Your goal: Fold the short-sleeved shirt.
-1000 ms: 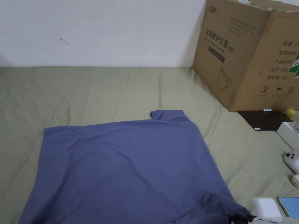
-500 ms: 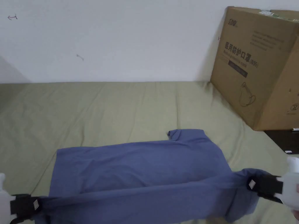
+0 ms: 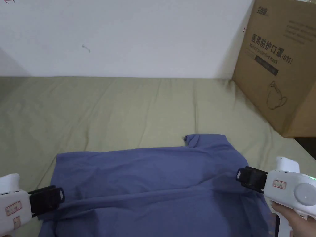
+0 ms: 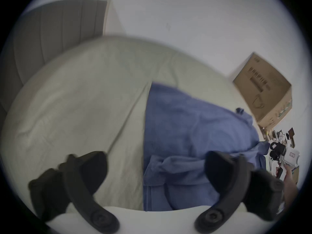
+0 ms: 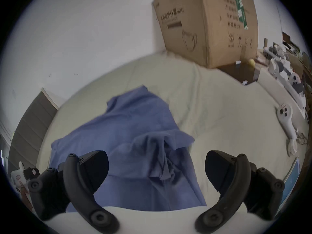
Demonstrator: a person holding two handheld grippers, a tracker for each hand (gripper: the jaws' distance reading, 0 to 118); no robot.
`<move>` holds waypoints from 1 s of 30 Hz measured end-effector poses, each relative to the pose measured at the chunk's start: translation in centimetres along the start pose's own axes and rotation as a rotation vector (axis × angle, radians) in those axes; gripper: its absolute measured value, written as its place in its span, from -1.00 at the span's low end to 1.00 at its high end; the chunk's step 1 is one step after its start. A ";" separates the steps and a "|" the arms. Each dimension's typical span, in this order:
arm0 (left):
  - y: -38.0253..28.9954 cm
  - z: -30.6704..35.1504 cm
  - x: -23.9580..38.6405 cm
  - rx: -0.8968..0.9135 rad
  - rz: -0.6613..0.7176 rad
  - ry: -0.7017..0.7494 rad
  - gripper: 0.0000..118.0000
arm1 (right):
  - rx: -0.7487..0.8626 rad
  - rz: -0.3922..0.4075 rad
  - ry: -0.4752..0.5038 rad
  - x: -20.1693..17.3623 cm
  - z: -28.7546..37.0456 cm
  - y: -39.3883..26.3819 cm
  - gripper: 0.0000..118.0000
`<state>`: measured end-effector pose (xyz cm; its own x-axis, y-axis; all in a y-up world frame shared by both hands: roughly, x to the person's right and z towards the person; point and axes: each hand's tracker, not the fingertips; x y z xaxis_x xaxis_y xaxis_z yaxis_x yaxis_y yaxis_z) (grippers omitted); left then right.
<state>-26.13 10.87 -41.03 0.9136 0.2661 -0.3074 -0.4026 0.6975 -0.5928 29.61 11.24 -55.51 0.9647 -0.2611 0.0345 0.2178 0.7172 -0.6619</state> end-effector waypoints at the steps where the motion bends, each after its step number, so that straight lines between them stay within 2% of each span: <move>1: 0.9 -1.0 -2.3 0.064 -0.012 -0.034 0.90 | 0.039 0.017 0.010 -0.1 1.5 -0.1 0.94; 3: 0.7 0.7 -3.3 0.103 -0.048 -0.049 0.90 | 0.135 0.046 0.032 -0.2 4.7 -0.7 0.94; 4: 0.5 1.7 -3.6 0.144 -0.063 -0.068 0.90 | 0.191 0.058 0.074 -0.4 6.8 -1.1 0.94; 5: -0.5 5.8 -1.0 0.191 -0.076 -0.073 0.90 | 0.249 0.082 0.115 -0.8 9.0 -1.6 0.93; 6: -1.3 7.7 -0.5 0.240 -0.091 -0.074 0.82 | 0.295 0.111 0.141 -1.3 11.2 -2.5 0.93; 7: -2.3 9.9 -0.1 0.313 -0.112 -0.064 0.55 | 0.340 0.151 0.163 -2.0 13.6 -3.3 0.92; 10: -5.5 15.4 2.8 0.513 -0.202 -0.042 0.02 | 0.500 0.233 0.195 -4.4 19.6 -6.6 0.92; 11: -6.3 16.6 3.5 0.528 -0.238 0.005 -0.63 | 0.529 0.241 0.186 -5.0 21.0 -7.5 0.85; 12: -7.1 17.8 3.8 0.569 -0.268 0.057 -0.99 | 0.553 0.237 0.177 -5.4 22.1 -8.2 0.51; 14: -8.0 19.0 3.1 0.561 -0.228 -0.041 -1.00 | 0.562 0.197 0.155 -6.5 23.4 -9.1 -1.00; 15: -8.2 19.4 3.1 0.558 -0.219 -0.037 -1.00 | 0.563 0.170 0.145 -6.5 23.9 -9.4 -1.00; 16: -7.9 19.6 3.2 0.556 -0.215 -0.020 -1.00 | 0.537 0.158 0.175 -6.5 24.1 -9.3 -1.00; 18: -6.3 19.7 3.1 0.475 -0.206 0.006 -1.00 | 0.493 0.161 0.190 -6.4 23.7 -8.8 -1.00; 22: -1.3 13.7 0.6 -0.084 -0.093 -0.073 -1.00 | 0.409 0.227 0.161 -6.7 22.7 -8.5 -1.00; 23: -1.3 11.7 -0.3 -0.112 -0.072 -0.130 -1.00 | 0.401 0.228 0.166 -6.7 22.5 -8.5 -1.00; 24: -1.4 9.9 -0.4 -0.140 -0.097 -0.094 -0.99 | 0.385 0.229 0.178 -6.6 22.2 -8.5 -1.00; 26: -1.9 6.1 -0.7 -0.163 -0.165 0.006 -0.93 | 0.338 0.229 0.188 -6.7 21.4 -8.6 -1.00; 27: -2.0 4.8 -1.0 -0.182 -0.162 0.018 -0.47 | 0.323 0.231 0.187 -6.8 21.0 -8.7 -1.00; 29: -2.6 3.1 -1.1 -0.212 -0.107 0.011 0.78 | 0.301 0.238 0.182 -6.9 20.4 -8.9 -1.00; 30: -2.9 2.0 -1.1 -0.230 -0.101 0.007 1.00 | 0.287 0.241 0.183 -6.9 20.0 -9.0 -1.00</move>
<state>-25.81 9.88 -37.44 0.9497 0.1974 -0.2429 -0.3124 0.5503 -0.7743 23.97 19.50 -34.76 0.9564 -0.1555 -0.2472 0.0461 0.9161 -0.3982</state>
